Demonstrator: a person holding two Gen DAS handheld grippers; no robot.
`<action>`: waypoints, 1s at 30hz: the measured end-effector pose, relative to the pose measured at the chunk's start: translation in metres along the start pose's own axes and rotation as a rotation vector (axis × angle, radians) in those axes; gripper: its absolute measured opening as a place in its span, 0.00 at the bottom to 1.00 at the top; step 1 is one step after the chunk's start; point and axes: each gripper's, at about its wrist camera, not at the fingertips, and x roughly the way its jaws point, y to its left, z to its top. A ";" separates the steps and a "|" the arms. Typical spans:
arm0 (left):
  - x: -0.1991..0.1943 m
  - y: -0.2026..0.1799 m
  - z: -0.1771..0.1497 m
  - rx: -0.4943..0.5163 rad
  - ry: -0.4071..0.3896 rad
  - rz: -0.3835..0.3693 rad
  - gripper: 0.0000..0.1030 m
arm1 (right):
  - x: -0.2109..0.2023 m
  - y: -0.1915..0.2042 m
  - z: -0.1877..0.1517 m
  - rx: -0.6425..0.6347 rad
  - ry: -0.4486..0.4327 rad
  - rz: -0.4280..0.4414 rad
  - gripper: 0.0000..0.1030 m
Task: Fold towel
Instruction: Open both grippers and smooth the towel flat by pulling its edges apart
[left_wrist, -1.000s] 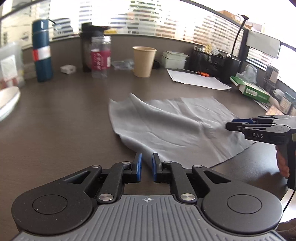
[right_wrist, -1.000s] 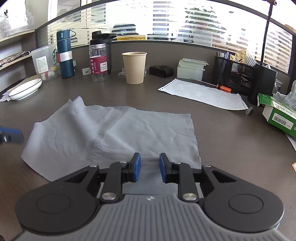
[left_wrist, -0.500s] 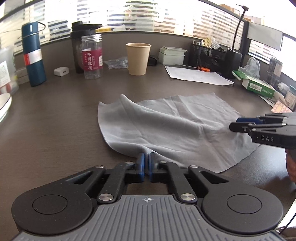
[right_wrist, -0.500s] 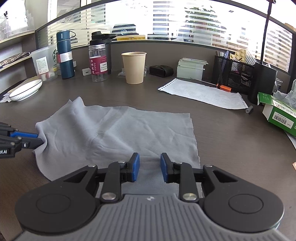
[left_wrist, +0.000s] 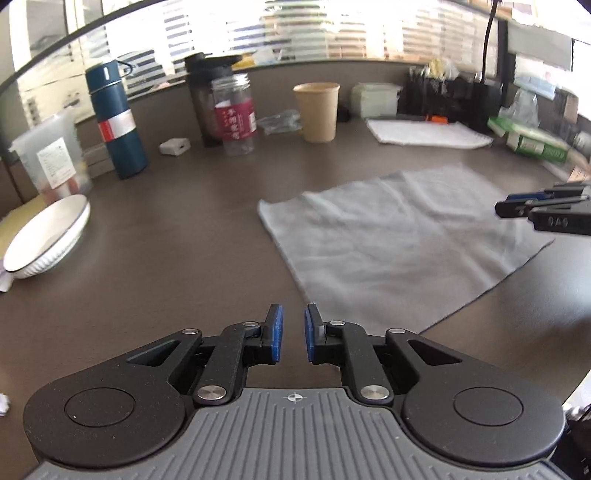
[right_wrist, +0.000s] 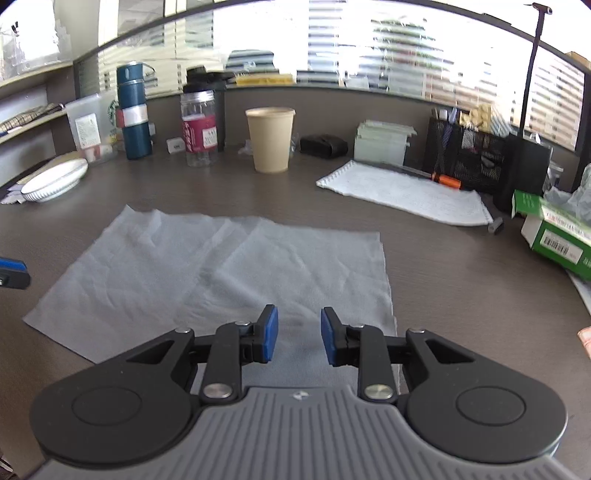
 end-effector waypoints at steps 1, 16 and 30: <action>0.002 -0.002 0.002 -0.009 -0.015 -0.024 0.21 | -0.001 0.001 0.000 -0.005 0.001 -0.001 0.29; 0.021 -0.009 -0.010 -0.011 0.022 -0.109 0.28 | -0.032 -0.002 -0.030 0.025 0.089 -0.061 0.37; 0.035 -0.012 -0.004 -0.065 -0.031 -0.135 0.38 | -0.017 0.001 -0.025 0.035 0.048 -0.114 0.37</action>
